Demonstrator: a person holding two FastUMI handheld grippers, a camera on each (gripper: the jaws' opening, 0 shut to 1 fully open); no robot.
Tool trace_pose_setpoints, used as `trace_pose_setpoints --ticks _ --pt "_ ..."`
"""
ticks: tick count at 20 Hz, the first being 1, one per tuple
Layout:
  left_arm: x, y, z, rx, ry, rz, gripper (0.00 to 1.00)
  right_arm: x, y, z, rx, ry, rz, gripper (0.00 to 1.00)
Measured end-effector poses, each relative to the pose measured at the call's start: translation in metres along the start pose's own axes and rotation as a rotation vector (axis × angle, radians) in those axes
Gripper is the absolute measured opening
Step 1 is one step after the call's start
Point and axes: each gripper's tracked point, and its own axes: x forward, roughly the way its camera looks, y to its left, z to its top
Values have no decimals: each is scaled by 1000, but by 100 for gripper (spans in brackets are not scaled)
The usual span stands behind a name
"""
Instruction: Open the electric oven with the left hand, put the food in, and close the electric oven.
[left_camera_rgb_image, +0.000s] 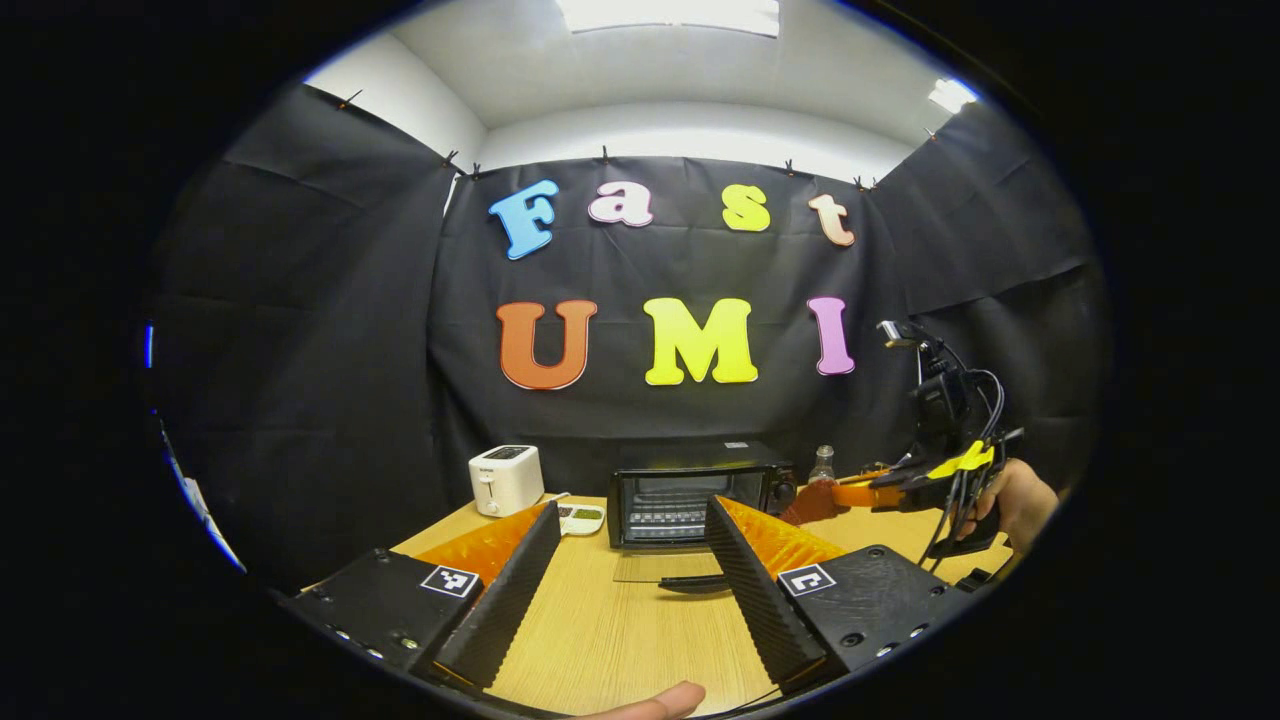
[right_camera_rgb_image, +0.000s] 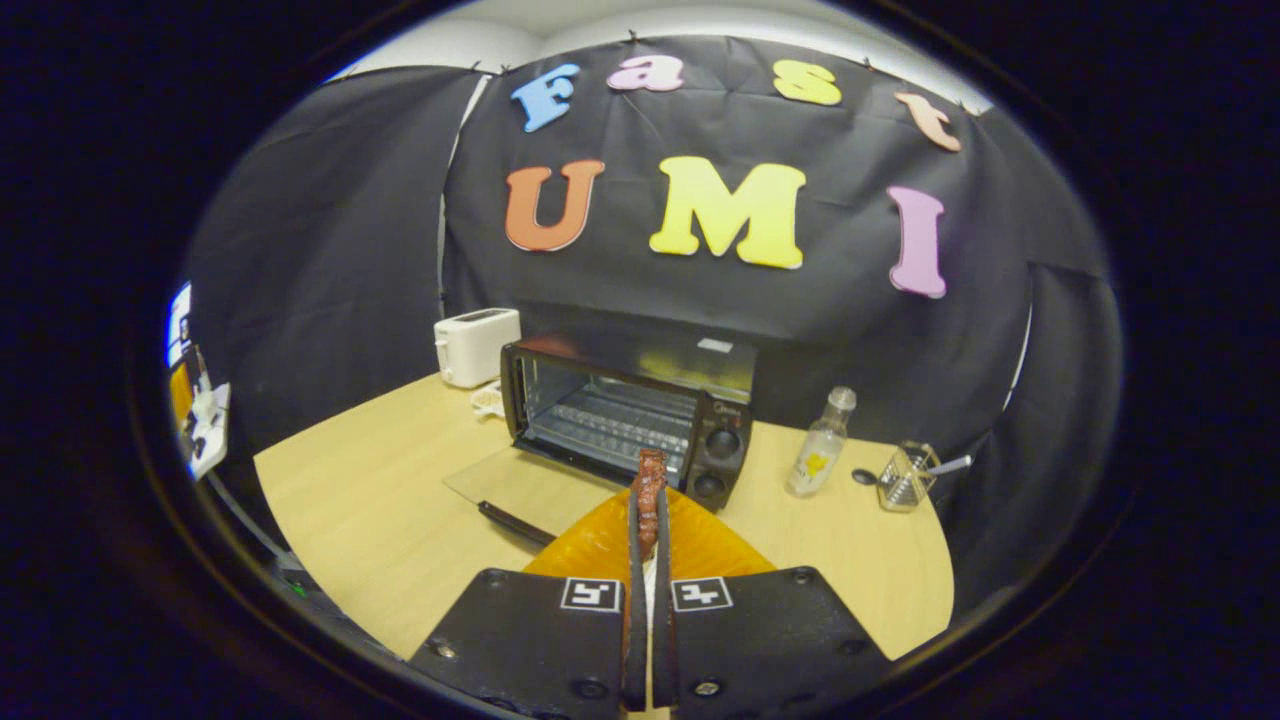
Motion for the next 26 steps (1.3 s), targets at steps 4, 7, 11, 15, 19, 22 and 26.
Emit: trace_pose_setpoints --ticks 4,7,11,15,19,22,26 --pt "-3 23 -9 -7 15 27 93 28 45 28 -74 -105 -18 6" --pt "-6 41 -19 -2 33 59 93 49 76 38 -127 -176 -30 6" --pt "1 64 -34 -9 70 95 93 89 115 31 -10 -173 20 5" --pt "3 84 -39 30 80 139 93 126 119 27 190 -182 -6 5" --pt "11 86 -40 6 67 119 93 163 112 13 417 -162 -22 5" --pt "13 86 -43 -31 65 88 93 189 98 11 586 -188 -34 6" --pt "23 99 -45 2 64 120 93 227 75 6 841 -187 -60 5"
